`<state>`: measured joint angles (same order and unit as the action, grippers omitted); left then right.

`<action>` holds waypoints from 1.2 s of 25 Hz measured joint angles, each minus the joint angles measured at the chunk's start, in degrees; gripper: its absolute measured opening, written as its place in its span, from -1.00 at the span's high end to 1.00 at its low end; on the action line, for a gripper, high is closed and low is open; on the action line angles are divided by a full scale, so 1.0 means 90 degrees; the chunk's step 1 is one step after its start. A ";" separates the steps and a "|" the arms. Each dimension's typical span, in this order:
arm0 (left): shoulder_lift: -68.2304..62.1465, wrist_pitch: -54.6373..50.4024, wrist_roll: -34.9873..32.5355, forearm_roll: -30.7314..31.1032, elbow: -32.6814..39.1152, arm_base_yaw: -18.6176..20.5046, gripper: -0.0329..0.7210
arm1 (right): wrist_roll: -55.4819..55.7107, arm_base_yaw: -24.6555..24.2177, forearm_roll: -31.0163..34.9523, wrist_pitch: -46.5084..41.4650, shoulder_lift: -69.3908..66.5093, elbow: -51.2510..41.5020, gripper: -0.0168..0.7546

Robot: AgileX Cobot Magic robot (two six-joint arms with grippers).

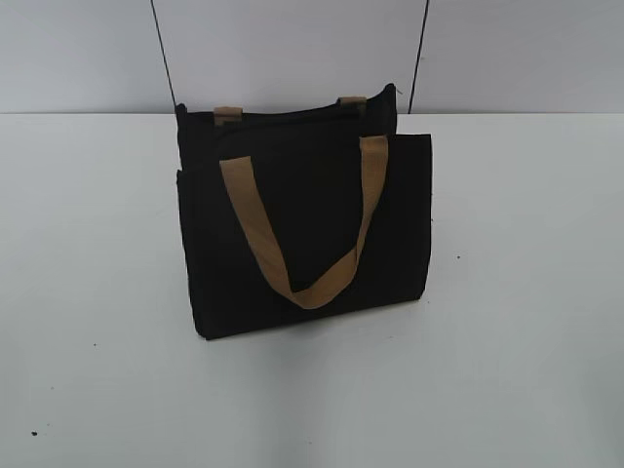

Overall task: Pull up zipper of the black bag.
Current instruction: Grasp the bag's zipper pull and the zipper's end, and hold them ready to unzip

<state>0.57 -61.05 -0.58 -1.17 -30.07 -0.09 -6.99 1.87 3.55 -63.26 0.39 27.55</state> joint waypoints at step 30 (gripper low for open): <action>-0.3463 0.5147 -0.1038 -0.0681 -0.0374 -0.0129 -0.14 | 0.0000 0.0000 0.0000 0.0000 0.0000 0.0000 -0.54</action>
<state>-30.59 -14.73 -9.92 -7.30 -33.44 -1.26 -6.99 1.87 3.55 -63.26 0.39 27.55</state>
